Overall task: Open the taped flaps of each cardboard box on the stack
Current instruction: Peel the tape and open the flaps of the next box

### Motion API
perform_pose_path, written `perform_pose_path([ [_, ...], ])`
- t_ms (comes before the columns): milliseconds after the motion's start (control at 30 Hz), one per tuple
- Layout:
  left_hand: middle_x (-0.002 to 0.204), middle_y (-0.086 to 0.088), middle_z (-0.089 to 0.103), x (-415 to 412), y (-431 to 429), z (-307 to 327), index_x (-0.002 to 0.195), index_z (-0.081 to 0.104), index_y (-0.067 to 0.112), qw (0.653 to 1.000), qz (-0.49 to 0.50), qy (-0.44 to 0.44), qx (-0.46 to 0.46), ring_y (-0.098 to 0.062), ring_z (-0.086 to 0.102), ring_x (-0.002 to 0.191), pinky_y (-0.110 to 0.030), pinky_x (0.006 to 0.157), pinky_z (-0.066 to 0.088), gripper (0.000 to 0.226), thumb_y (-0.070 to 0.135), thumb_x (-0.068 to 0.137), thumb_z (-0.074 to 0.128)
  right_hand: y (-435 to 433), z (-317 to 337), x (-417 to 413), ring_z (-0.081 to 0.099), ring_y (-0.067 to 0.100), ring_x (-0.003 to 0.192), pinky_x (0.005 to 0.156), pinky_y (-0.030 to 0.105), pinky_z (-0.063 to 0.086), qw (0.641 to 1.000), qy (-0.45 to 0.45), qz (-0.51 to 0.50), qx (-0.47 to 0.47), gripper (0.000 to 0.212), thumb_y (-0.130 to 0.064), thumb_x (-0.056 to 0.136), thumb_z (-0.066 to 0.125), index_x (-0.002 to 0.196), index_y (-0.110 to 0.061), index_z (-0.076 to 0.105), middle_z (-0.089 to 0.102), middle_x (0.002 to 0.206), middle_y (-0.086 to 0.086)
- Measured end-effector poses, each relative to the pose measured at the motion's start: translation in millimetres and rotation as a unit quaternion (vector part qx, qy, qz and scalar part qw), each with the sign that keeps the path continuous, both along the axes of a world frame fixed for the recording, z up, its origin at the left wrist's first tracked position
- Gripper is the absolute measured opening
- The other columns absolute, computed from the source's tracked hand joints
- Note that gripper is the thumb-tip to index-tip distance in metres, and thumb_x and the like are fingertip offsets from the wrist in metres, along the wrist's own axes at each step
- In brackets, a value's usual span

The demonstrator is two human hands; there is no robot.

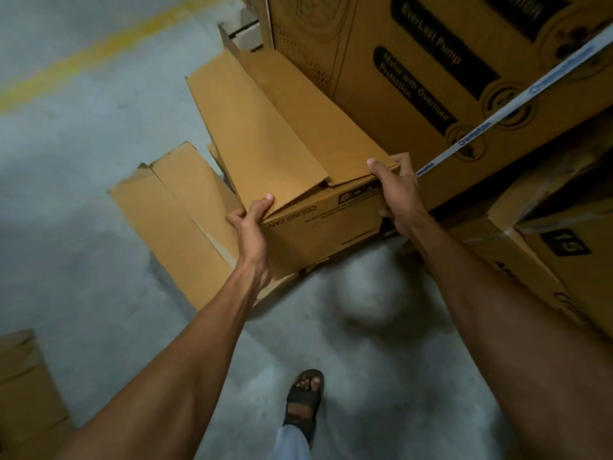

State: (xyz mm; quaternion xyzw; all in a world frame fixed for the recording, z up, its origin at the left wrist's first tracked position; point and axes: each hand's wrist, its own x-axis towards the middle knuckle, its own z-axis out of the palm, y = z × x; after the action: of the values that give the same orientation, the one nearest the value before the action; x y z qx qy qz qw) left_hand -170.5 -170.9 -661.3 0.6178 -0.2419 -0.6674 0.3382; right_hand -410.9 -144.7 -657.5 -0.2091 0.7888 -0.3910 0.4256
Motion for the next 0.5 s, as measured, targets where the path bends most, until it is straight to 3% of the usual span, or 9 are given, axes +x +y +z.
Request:
perform_pose_path([
  [67,0.110,-0.005,0.052,12.7,-0.8,26.6,0.121,0.034,0.017,1.000,0.003,0.007,-0.001,-0.022,0.056,0.099,-0.037,0.078,0.045,0.078,0.053,0.064,0.073,3.1,29.6,12.9,0.058,0.028,0.102,0.065,0.035,0.045,1.000,0.020,-0.003,-0.012,0.043,-0.059,0.091,0.060,0.120,-0.033,0.044,0.058,0.123,0.009],
  [167,0.110,-0.007,0.055,31.0,8.6,76.2,0.126,0.032,0.017,1.000,-0.013,0.002,-0.014,-0.020,0.057,0.093,-0.036,0.074,0.043,0.078,0.052,0.070,0.072,18.3,76.1,29.6,0.058,0.031,0.110,0.063,0.034,0.047,0.999,0.021,-0.009,-0.025,0.043,-0.056,0.093,0.060,0.124,-0.031,0.043,0.055,0.132,0.011],
  [300,0.144,-0.009,0.050,53.1,38.1,149.8,0.141,0.030,0.025,0.998,-0.038,-0.004,-0.047,-0.028,0.056,0.122,-0.047,0.099,0.044,0.093,0.056,0.066,0.076,58.3,149.9,51.9,0.054,0.030,0.117,0.067,0.038,0.051,0.998,0.015,-0.042,-0.051,0.043,-0.050,0.096,0.061,0.129,-0.029,0.044,0.045,0.141,0.008],
  [367,0.150,-0.009,0.046,61.0,63.8,189.5,0.148,0.026,0.035,0.997,-0.049,-0.003,-0.064,-0.030,0.053,0.128,-0.050,0.104,0.041,0.102,0.059,0.062,0.075,83.7,188.7,59.3,0.055,0.029,0.114,0.066,0.038,0.051,0.996,0.025,-0.051,-0.069,0.041,-0.050,0.095,0.062,0.126,-0.029,0.045,0.047,0.138,0.006],
  [500,0.147,-0.009,0.050,73.0,129.3,271.0,0.155,0.019,0.039,0.994,-0.055,0.008,-0.099,-0.029,0.058,0.122,-0.040,0.089,0.043,0.103,0.054,0.069,0.074,155.2,269.5,74.1,0.058,0.030,0.109,0.063,0.038,0.053,0.993,0.043,-0.057,-0.097,0.039,-0.054,0.094,0.061,0.122,-0.031,0.047,0.055,0.130,0.007],
])
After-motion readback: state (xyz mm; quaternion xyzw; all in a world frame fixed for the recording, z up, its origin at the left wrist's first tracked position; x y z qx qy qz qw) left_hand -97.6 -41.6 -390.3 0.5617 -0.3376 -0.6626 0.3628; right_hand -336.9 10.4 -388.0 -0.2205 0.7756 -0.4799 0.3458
